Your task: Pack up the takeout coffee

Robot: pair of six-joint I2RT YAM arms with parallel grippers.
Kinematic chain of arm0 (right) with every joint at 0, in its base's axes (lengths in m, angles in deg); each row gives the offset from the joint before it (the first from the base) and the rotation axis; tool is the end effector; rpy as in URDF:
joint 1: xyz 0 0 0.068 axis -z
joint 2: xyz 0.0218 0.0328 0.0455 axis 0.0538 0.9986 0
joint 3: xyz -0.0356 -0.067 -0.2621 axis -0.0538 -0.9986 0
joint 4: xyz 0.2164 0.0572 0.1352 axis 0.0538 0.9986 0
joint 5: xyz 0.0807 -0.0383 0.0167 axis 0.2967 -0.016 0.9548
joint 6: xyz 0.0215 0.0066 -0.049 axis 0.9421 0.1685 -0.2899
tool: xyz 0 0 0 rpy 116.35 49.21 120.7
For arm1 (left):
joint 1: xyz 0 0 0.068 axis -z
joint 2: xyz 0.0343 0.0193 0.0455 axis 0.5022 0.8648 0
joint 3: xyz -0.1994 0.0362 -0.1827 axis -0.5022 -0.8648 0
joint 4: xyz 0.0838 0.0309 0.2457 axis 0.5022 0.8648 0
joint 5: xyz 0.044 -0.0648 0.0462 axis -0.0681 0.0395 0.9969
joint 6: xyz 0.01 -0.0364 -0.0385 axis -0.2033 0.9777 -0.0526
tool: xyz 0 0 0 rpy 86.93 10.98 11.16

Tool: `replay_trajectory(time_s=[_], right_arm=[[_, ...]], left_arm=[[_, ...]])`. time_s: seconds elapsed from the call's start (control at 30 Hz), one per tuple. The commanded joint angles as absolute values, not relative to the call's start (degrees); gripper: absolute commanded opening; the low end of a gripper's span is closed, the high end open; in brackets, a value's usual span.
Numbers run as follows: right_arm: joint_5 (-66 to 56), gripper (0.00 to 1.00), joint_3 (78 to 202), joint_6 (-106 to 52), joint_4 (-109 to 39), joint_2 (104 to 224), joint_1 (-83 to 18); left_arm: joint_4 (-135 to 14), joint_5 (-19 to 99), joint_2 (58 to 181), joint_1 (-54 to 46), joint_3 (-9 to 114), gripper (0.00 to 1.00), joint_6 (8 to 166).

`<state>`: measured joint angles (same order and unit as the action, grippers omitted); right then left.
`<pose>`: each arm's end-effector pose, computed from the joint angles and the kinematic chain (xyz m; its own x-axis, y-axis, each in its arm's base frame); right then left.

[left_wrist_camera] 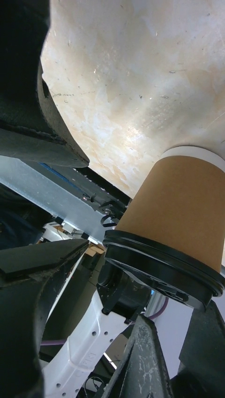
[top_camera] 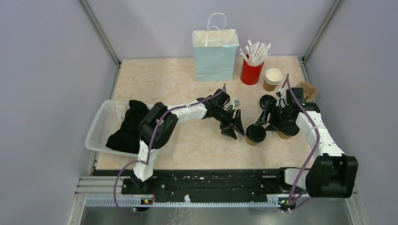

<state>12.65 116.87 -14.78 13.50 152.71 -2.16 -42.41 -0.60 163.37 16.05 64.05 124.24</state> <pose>0.2224 0.0115 0.2485 -0.9182 0.3097 -0.2471 0.1529 0.8523 0.5002 0.2874 -0.3383 0.1698 -0.9582 0.2828 0.0423 0.1138 0.5129 -0.8508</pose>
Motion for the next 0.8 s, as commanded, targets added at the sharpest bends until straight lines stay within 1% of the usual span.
replay_trajectory(time_s=[0.0,0.13,0.23,0.33,0.4,0.47,0.5,0.63,0.77], right_arm=[[12.84,0.60,115.26,-15.87,12.71,152.73,-1.34],[13.46,0.57,114.34,-15.79,11.99,153.06,-1.24],[14.11,0.56,114.83,-15.85,12.19,152.97,-1.26],[15.04,0.56,116.30,-15.18,12.72,152.21,-1.26],[14.69,0.55,117.53,-14.73,13.32,151.85,-1.24],[12.74,0.55,119.02,-14.63,14.44,151.26,-1.25],[11.54,0.55,119.88,-14.61,15.15,150.82,-1.26],[7.79,0.57,121.82,-15.23,17.87,150.87,-1.26],[8.81,0.60,120.95,-15.38,17.58,150.78,-1.25]], left_arm=[[-44.53,-1.83,164.15,16.28,66.37,0.65,124.69],[-44.41,-1.55,164.91,16.43,66.89,0.65,124.72],[-44.34,-1.70,165.30,16.61,68.15,0.70,124.46],[-42.98,-0.63,165.37,16.73,69.23,0.72,123.72],[-42.61,-0.59,165.72,16.72,69.19,0.69,123.80],[-42.41,-0.72,165.92,16.70,69.19,0.62,123.96],[-42.38,-0.63,165.88,16.74,69.21,0.61,123.90],[-41.68,-0.42,165.39,16.75,69.13,0.63,123.50],[-41.50,-0.40,164.99,17.14,68.52,0.65,123.32]])
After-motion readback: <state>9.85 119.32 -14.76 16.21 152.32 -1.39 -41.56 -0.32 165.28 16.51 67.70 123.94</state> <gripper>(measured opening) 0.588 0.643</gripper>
